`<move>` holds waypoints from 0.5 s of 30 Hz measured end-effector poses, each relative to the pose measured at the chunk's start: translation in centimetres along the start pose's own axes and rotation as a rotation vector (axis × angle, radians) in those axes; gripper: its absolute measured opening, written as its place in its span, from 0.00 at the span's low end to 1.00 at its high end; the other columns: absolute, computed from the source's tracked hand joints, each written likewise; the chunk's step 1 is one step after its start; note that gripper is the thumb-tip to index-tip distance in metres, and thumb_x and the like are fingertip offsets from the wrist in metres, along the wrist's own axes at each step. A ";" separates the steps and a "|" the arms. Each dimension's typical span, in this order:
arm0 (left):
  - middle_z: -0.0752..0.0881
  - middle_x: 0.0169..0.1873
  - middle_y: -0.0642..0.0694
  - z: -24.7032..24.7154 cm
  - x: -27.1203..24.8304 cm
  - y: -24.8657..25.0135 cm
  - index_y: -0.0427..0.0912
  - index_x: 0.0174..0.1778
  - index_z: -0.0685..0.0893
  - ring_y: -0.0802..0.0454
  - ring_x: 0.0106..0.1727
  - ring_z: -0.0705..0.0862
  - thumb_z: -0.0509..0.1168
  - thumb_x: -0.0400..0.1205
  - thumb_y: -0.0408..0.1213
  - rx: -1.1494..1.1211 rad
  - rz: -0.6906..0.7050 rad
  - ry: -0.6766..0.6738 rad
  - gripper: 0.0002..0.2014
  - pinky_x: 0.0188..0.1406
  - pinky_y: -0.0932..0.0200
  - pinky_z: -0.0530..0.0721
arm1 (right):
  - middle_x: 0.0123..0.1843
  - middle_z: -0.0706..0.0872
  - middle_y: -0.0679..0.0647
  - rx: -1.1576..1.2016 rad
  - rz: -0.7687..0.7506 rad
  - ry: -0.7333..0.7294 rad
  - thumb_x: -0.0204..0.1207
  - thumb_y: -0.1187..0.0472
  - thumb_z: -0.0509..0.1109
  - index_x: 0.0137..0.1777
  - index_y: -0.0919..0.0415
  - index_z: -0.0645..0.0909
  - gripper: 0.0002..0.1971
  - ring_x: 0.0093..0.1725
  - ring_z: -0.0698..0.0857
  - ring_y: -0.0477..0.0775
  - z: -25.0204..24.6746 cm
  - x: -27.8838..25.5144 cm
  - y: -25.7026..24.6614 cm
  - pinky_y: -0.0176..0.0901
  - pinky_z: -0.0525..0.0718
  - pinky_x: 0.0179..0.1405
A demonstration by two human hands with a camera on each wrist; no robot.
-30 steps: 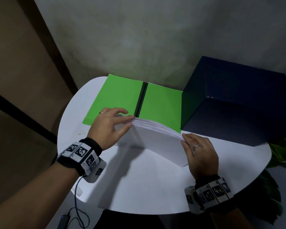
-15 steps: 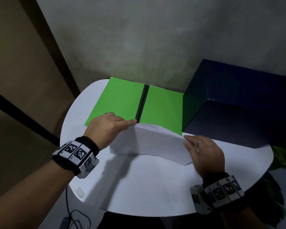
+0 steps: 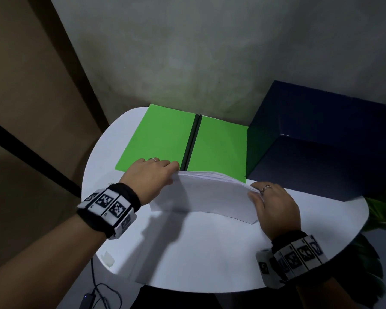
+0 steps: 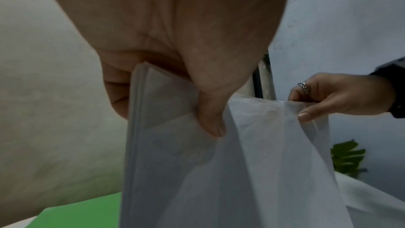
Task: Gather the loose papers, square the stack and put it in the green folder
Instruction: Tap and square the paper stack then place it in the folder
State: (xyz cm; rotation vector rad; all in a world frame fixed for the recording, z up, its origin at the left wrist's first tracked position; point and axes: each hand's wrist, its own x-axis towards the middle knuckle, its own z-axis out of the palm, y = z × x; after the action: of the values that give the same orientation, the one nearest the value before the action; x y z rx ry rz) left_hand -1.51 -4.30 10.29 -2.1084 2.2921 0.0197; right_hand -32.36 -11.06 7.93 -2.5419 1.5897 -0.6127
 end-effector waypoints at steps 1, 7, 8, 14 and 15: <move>0.86 0.54 0.52 -0.1 0.0 0.0 0.52 0.61 0.73 0.44 0.56 0.83 0.61 0.85 0.47 0.003 -0.012 -0.011 0.11 0.46 0.50 0.78 | 0.50 0.91 0.51 -0.004 0.008 -0.009 0.75 0.55 0.68 0.53 0.56 0.87 0.11 0.50 0.88 0.60 -0.3 0.0 -0.1 0.49 0.85 0.46; 0.82 0.63 0.51 -0.4 -0.2 0.4 0.53 0.68 0.66 0.43 0.62 0.80 0.64 0.80 0.57 0.000 -0.030 -0.154 0.24 0.54 0.47 0.78 | 0.48 0.90 0.51 -0.073 0.043 -0.167 0.77 0.53 0.71 0.54 0.55 0.87 0.10 0.51 0.86 0.61 0.0 -0.3 0.0 0.51 0.83 0.46; 0.82 0.62 0.50 -0.5 -0.1 0.6 0.53 0.67 0.66 0.43 0.62 0.81 0.63 0.80 0.58 0.029 -0.027 -0.155 0.24 0.54 0.46 0.78 | 0.46 0.90 0.51 -0.072 0.063 -0.170 0.78 0.53 0.70 0.52 0.55 0.87 0.09 0.49 0.86 0.62 0.1 -0.2 0.0 0.50 0.83 0.44; 0.88 0.47 0.46 -1.4 2.8 5.7 0.48 0.57 0.72 0.42 0.45 0.86 0.58 0.85 0.53 -0.048 0.066 -0.037 0.13 0.39 0.52 0.76 | 0.38 0.89 0.51 -0.096 -0.145 0.043 0.73 0.54 0.63 0.44 0.54 0.88 0.11 0.41 0.86 0.64 -1.7 1.1 -2.0 0.51 0.82 0.38; 0.88 0.43 0.45 -1.6 3.0 6.2 0.47 0.54 0.72 0.42 0.38 0.84 0.57 0.87 0.51 -0.075 0.049 0.013 0.10 0.34 0.54 0.74 | 0.45 0.90 0.52 -0.069 -0.154 0.107 0.72 0.56 0.67 0.48 0.53 0.87 0.09 0.47 0.86 0.64 -2.5 1.7 -2.4 0.55 0.81 0.45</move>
State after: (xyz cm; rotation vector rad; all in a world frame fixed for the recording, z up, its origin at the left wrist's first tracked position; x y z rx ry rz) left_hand -7.99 -6.83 11.79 -2.0923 2.3867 0.0943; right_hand -30.63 -11.14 11.33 -2.7448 1.4801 -0.7334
